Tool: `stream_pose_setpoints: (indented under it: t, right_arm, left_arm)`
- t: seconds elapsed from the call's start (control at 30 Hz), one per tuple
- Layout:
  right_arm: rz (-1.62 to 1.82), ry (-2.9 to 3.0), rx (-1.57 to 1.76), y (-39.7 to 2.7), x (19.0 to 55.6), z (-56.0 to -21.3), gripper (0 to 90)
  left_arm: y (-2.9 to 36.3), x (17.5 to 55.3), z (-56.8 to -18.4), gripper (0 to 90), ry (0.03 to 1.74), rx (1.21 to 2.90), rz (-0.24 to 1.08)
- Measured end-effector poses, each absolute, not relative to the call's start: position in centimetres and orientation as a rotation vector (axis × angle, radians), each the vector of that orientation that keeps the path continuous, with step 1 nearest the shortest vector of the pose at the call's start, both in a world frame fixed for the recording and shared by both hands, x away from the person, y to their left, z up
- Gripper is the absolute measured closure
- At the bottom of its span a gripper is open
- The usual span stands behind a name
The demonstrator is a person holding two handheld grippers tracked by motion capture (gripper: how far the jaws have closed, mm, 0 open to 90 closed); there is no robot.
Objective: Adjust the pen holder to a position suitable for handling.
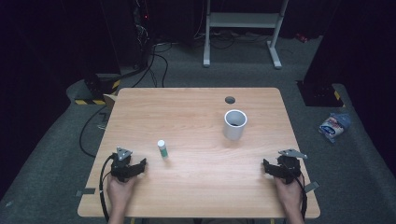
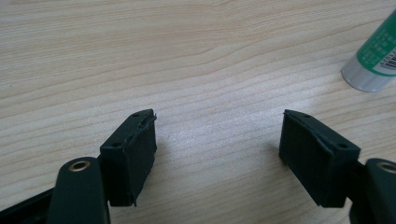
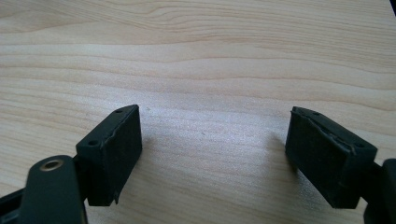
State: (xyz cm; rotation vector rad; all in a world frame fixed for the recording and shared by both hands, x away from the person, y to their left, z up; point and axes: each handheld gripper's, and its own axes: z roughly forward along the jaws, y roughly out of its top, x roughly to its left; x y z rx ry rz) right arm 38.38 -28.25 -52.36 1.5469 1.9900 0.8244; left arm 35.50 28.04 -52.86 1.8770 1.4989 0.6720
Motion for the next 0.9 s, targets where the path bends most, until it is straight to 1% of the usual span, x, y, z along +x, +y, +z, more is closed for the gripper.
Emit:
stream_pose_setpoints:
  t: [0.6,0.8,0.9]
  right_arm:
    - [0.829,2.017,1.519,-28.2,38.44,-52.37,17.1]
    - [0.83,2.002,1.535,-28.16,38.37,-52.34,19.7]
    - [0.83,2.0,1.53,-28.2,38.35,-52.32,22.4]
  left_arm:
    - [28.05,35.44,-52.86,27.4,1.504,1.872,0.676]
    - [28.06,35.45,-52.87,27.4,1.503,1.871,0.678]
    - [28.06,35.44,-52.86,27.4,1.505,1.872,0.675]
